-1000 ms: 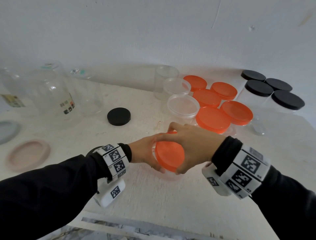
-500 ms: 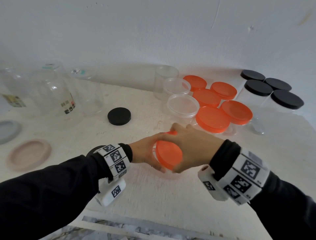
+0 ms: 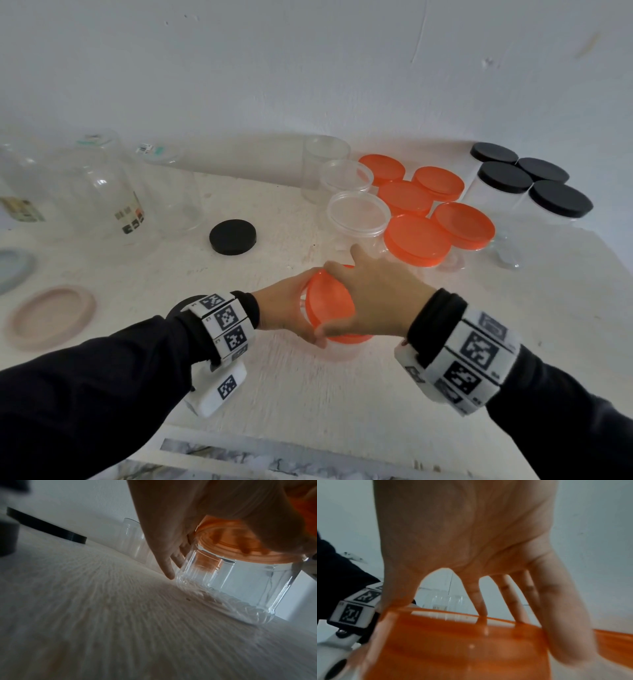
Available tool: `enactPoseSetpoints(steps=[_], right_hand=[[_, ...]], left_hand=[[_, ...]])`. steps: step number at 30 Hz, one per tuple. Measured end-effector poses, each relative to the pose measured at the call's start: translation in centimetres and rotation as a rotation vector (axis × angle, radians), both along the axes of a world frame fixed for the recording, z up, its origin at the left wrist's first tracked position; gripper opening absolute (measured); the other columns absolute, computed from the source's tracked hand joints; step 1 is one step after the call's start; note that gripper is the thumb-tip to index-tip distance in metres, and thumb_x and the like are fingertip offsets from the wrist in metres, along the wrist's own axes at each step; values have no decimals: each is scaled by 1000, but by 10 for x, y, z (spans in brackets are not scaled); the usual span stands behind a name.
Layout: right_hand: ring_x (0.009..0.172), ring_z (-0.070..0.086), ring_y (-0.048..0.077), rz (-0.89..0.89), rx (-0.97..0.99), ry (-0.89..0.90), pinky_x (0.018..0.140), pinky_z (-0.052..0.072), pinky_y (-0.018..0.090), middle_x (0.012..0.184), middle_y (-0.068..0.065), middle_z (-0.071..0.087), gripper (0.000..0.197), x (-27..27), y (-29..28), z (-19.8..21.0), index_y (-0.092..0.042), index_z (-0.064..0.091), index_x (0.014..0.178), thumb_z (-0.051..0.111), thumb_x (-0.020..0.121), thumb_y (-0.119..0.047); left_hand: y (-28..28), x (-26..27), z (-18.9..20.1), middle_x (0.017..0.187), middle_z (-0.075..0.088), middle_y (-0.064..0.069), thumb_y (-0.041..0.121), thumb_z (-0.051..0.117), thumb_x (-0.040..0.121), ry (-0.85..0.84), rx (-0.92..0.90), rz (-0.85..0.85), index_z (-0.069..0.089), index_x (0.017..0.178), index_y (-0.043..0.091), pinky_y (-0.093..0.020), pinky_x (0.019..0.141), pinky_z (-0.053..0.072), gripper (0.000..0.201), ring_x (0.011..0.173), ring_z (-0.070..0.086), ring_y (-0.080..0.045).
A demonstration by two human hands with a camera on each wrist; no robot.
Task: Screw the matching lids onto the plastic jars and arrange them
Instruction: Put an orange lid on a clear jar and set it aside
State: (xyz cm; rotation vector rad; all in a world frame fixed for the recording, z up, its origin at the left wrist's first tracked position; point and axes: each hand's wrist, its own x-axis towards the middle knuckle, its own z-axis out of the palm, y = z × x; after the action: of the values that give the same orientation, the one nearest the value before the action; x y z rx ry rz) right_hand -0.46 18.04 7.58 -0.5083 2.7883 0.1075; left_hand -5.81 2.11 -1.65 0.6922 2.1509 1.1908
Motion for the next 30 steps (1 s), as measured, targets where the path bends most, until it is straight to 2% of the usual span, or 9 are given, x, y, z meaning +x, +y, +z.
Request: enactPoseSetpoints(steps=[3,5,8,12,19,22,25,28,30], right_hand=[[107,45,28,-24,14,-37,77,43,34,140,8,26,101,1,0,-3,-31,10,146,58,68,-74],[133,23,30,22,-28,-182,96,42,44,152,2,5,106,-1,3,3,-41,-2,145,72,70,-54],[132,23,27,127,-11,-250,96,44,43,150,-4,10,98,-6,3,10,-47,10,143,76,73,-28],[98,36,21,88,26,-89,73,40,30,123,1,34,84,-3,-7,6,-43,24,139,73,71,-43],[83,37,19,117,36,6,66,34,29,96,-2,28,86,-6,-9,6,-40,32,137,72,63,-60],[87,33,18,60,-20,30,71,36,30,101,-1,30,84,-4,-1,0,-37,32,136,64,64,-66],[95,39,23,-86,-86,74,74,38,34,113,3,35,84,0,-1,-11,-30,34,134,53,66,-76],[111,39,29,-106,-31,56,79,38,36,130,7,32,91,5,0,-14,-27,26,140,46,69,-80],[129,25,30,-17,-60,-45,97,36,43,147,5,16,96,4,4,-11,-32,12,145,54,70,-75]], left_hand=[[0,0,0,123,45,17,17,87,58,7,-17,-5,26,134,33,-17,90,40,98,114,46,-3],[0,0,1,118,44,22,14,86,60,-1,-17,-7,26,129,36,-16,91,41,93,109,46,3],[1,1,1,117,41,27,12,85,60,7,0,-19,29,125,39,-8,87,38,90,106,42,11],[1,1,-2,118,42,25,10,86,59,15,17,10,33,114,45,-9,86,36,84,109,42,9],[0,1,-2,114,44,25,7,85,60,8,15,13,33,110,44,-3,81,37,81,105,44,9],[1,3,1,117,45,24,14,87,58,-6,18,6,32,118,44,-4,86,38,86,108,46,5],[1,3,3,127,46,16,38,87,45,-10,-21,-11,28,136,30,-20,96,41,108,117,47,-4],[1,3,2,127,46,14,27,88,53,6,-26,-10,26,138,28,-19,92,41,104,116,47,-5],[1,4,3,124,46,15,20,88,57,29,-32,-3,27,135,30,-18,92,42,99,114,47,-4]])
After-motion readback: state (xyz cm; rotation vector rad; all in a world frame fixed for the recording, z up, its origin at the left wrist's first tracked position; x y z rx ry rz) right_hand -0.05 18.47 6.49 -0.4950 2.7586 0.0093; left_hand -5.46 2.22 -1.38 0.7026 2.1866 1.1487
